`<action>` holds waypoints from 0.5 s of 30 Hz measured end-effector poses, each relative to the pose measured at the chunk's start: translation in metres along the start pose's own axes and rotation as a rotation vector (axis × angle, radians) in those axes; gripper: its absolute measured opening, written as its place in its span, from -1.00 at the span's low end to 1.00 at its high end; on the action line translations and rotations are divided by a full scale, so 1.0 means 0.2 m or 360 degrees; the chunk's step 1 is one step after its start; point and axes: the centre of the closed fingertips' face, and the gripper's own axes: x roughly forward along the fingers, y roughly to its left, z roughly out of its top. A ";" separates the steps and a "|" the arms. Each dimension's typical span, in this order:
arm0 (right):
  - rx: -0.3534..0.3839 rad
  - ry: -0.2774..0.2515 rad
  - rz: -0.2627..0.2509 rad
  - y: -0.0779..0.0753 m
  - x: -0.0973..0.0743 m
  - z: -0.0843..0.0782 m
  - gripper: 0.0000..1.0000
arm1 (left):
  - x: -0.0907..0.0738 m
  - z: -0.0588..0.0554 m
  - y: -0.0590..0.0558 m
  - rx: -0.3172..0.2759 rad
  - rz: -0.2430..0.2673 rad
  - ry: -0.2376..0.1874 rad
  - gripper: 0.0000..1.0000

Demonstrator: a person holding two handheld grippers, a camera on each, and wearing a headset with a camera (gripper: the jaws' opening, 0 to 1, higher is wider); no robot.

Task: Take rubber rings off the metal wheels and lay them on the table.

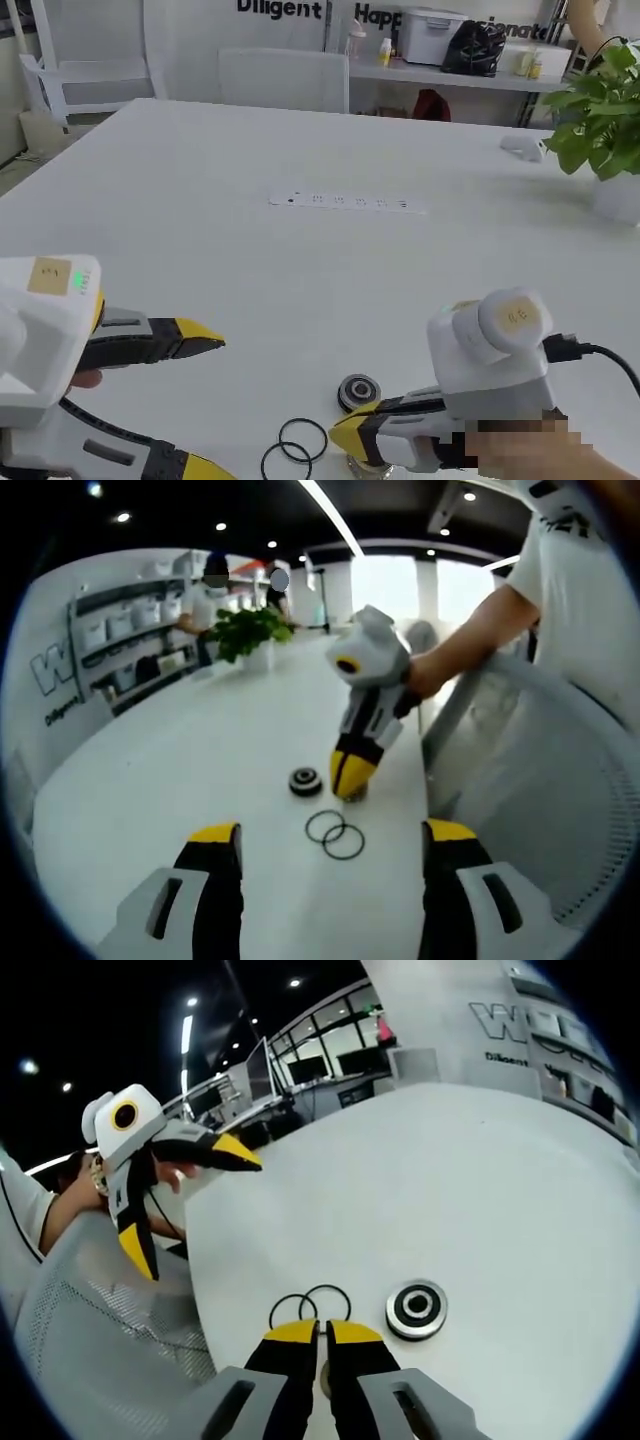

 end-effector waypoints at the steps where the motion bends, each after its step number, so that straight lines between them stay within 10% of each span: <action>1: 0.0002 -0.0005 -0.0003 0.00 0.00 0.00 -1.00 | 0.00 0.00 0.00 0.0000 0.0000 0.0001 0.49; 15: 0.0079 -0.0117 -0.0020 -0.03 -0.06 0.08 -0.94 | -0.01 0.01 0.00 0.0001 0.0005 -0.0013 0.49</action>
